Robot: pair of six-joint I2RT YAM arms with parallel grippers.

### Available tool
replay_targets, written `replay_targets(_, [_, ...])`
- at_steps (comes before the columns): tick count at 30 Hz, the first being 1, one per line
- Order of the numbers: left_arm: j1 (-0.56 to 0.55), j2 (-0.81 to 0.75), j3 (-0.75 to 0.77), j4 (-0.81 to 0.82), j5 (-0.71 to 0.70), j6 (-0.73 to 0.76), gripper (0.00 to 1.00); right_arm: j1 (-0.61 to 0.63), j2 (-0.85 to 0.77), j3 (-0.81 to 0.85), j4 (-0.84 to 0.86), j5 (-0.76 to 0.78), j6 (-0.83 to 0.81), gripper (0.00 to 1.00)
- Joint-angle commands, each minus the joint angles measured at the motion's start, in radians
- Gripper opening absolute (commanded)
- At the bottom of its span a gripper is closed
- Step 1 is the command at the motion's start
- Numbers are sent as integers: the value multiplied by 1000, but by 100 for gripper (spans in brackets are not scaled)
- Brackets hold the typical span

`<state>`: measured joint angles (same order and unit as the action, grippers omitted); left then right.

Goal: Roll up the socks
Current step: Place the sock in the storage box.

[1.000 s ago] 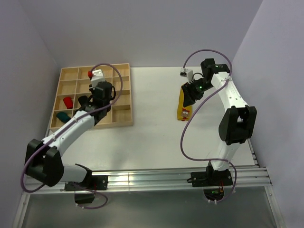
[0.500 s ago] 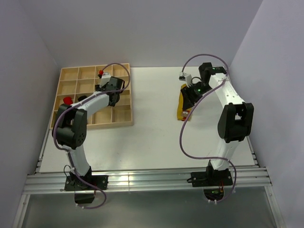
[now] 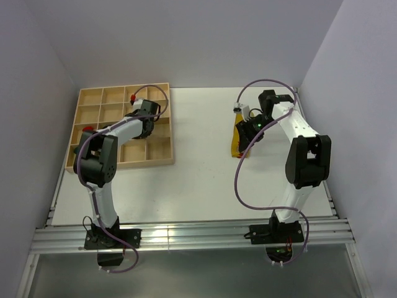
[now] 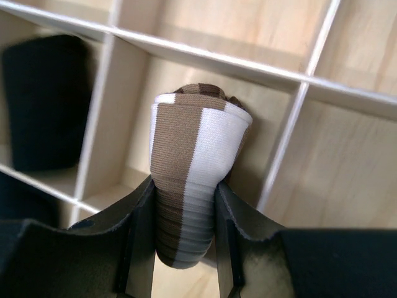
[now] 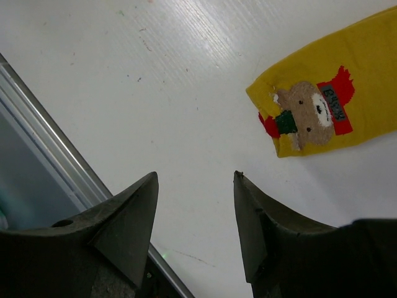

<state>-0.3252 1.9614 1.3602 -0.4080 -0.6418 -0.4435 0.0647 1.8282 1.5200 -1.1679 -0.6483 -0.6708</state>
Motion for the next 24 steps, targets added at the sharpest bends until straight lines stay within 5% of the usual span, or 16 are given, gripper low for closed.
replay_targets(1, [20, 30, 24, -12, 146, -43, 0, -3, -84, -30, 43, -8, -3, 59])
replay_targets(14, [155, -6, -84, 97, 442, -80, 1, -3, -125, -100, 74, 12, -1, 59])
replay_targets(19, [170, -2, -88, 95, 452, -70, 9, -2, -122, -95, 74, 12, 5, 59])
replay_targets(24, [172, -19, -89, 107, 453, -60, 28, -2, -126, -93, 76, 21, 13, 59])
